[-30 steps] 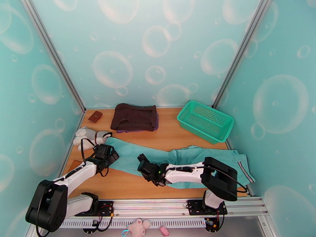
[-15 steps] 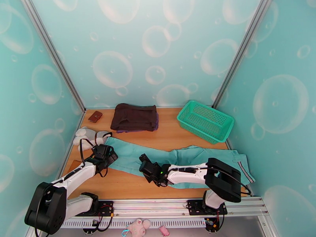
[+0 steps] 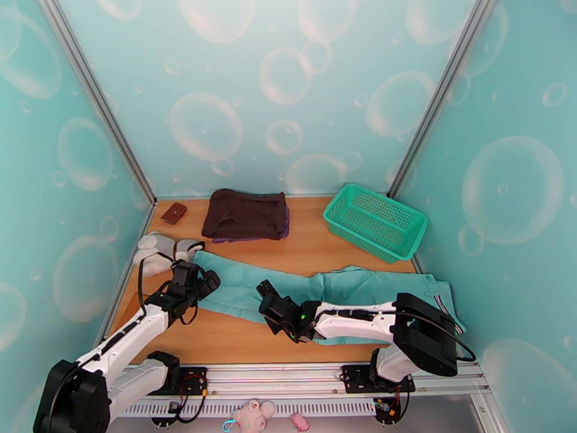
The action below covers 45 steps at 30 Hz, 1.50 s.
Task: Fold and stack the trousers
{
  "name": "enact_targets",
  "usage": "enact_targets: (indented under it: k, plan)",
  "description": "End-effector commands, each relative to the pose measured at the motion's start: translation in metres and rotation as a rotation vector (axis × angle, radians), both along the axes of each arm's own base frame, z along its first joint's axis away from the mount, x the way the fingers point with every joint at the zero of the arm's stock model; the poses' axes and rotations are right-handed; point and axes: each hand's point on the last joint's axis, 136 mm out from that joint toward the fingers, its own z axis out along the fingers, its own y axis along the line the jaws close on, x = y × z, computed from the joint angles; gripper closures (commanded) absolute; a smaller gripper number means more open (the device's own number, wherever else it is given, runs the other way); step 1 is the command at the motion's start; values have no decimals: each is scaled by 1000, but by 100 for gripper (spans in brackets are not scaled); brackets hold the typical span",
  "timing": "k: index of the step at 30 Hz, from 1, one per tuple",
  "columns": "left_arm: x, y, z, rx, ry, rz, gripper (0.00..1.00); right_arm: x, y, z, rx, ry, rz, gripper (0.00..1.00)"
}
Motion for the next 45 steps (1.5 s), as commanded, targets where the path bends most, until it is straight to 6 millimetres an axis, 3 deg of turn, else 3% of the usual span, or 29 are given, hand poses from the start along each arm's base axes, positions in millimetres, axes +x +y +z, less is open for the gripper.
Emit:
enact_targets:
  k: [1, 5, 12, 22, 31, 35, 37, 39, 42, 45]
  plan:
    - [-4, -4, -22, 17, 86, -30, 1, -1, 4, 2, 3, 5, 2, 100]
    - [-5, 0, -43, 36, 125, -7, 1, 0, 1, 4, -2, -1, -3, 100]
    - [-13, 24, -54, 136, 186, 85, 1, -2, -13, 9, -2, -5, -36, 100]
    - [-13, 30, -49, 147, 188, 104, 1, -10, -28, 9, 18, 11, -67, 100]
    - [-13, 30, -36, 153, 153, 77, 1, -25, -27, -2, 5, 48, -46, 100]
    - [-2, 10, -5, 141, 65, -62, 0, -23, -25, -4, -12, 35, -58, 85]
    - [4, 11, 23, 173, 10, -77, 1, -18, -29, 3, -16, 3, -80, 65]
    - [11, 14, 38, 211, -20, -98, 1, -14, -33, 12, 3, -27, -96, 57]
    - [28, 25, 34, 295, 30, -108, 1, -4, -37, 32, 79, -59, -121, 51]
    - [36, 52, 3, 444, 204, -74, 1, 5, -48, 48, 159, -65, -151, 47]
